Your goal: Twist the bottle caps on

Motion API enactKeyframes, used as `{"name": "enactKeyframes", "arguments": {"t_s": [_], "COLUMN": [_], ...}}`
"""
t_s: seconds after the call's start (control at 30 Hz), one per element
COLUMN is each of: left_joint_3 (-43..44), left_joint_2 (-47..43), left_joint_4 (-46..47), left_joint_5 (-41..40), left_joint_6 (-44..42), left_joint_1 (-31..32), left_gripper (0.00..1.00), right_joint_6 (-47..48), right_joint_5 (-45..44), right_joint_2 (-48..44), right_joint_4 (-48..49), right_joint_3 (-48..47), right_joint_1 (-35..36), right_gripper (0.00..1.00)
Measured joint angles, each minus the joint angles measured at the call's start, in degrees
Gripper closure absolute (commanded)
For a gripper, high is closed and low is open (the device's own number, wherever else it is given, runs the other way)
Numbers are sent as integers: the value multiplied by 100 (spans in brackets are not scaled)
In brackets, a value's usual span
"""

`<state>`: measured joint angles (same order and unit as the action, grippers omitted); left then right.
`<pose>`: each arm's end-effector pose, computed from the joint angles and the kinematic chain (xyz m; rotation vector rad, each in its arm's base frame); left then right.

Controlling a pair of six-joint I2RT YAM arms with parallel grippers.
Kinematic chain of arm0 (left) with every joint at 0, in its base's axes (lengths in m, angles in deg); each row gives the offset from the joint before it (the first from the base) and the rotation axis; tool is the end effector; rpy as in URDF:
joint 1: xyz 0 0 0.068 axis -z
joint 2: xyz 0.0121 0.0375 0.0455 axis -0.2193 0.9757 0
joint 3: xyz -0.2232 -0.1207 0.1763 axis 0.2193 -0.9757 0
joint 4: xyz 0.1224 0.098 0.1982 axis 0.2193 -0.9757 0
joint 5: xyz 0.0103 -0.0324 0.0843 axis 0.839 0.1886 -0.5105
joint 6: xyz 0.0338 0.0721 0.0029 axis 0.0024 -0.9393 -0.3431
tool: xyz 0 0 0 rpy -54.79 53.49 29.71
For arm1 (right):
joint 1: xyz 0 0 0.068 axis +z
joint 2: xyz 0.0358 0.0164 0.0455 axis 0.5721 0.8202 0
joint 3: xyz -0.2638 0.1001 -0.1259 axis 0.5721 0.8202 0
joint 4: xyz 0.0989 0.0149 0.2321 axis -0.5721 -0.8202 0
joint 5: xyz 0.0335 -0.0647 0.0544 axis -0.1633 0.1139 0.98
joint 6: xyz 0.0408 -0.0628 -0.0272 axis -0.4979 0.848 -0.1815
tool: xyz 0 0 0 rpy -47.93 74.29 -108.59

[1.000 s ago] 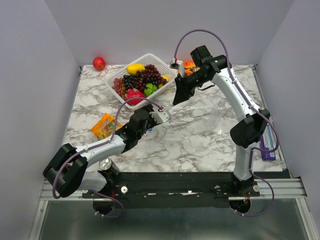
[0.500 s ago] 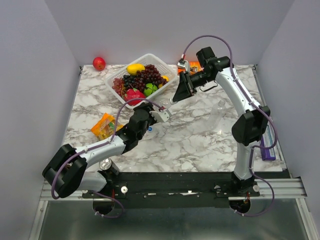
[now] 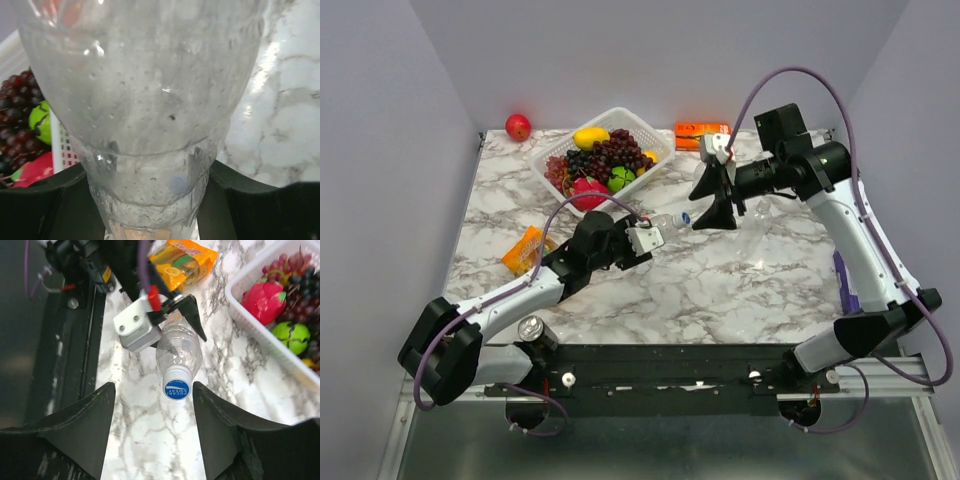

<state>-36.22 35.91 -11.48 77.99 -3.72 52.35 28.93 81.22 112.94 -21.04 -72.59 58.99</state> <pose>0.2115 -0.1933 0.2681 1.2414 1.5674 -0.3129 0.2395 0.1701 0.4592 -1.5466 1.4938 0.9818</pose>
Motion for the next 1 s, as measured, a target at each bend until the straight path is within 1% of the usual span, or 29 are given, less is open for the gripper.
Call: {"name": "enactKeyframes", "arguments": {"t_s": [0.1, 0.2, 0.23, 0.37, 0.4, 0.43, 0.47, 0.6, 0.7, 0.73, 0.8, 0.83, 0.87, 0.93, 1.0], "left_joint_3": [90, 179, 199, 254, 260, 260, 260, 260, 260, 260, 260, 260, 260, 260, 245], "left_joint_2": [-26, -28, -28, -28, -28, -28, -31, -39, -42, -42, -42, -42, -42, -42, -46], "left_joint_4": [-138, -173, -170, -186, -184, -186, -188, -188, -188, -186, -173, -170, -168, -153, -90], "left_joint_5": [369, 682, 761, 925, 955, 977, 990, 1014, 1016, 1016, 1008, 1016, 1019, 1014, 962], "left_joint_6": [116, 205, 232, 310, 323, 337, 341, 358, 376, 391, 470, 472, 476, 509, 590], "left_joint_1": [-22, -24, -24, -24, -24, -24, -24, -24, -26, -31, -37, -55, -61, -61, -61], "left_gripper": [100, 100, 100, 100, 100, 100, 100, 100, 100, 100, 100, 100, 100, 100, 100], "right_joint_6": [903, 1375, 1456, 1578, 1576, 1563, 1550, 1379, 1220, 1161, 1051, 990, 933, 772, 573], "right_joint_5": [-96, -221, -282, -496, -529, -549, -564, -621, -625, -625, -621, -625, -634, -638, -645], "right_joint_2": [-382, -424, -415, -352, -350, -350, -350, -350, -350, -350, -350, -350, -350, -339, -275], "right_joint_4": [-24, 11, 55, 184, 238, 295, 369, 597, 723, 745, 785, 796, 831, 859, 874], "right_joint_3": [407, 730, 852, 1071, 1073, 1073, 1073, 1073, 1073, 1073, 1073, 1073, 1073, 1067, 979], "right_joint_1": [197, 297, 323, 389, 398, 402, 407, 409, 409, 409, 409, 409, 409, 409, 409], "right_gripper": [29, 30, 32, 37, 39, 43, 45, 45, 51, 58, 66, 74, 77, 83, 84]}}
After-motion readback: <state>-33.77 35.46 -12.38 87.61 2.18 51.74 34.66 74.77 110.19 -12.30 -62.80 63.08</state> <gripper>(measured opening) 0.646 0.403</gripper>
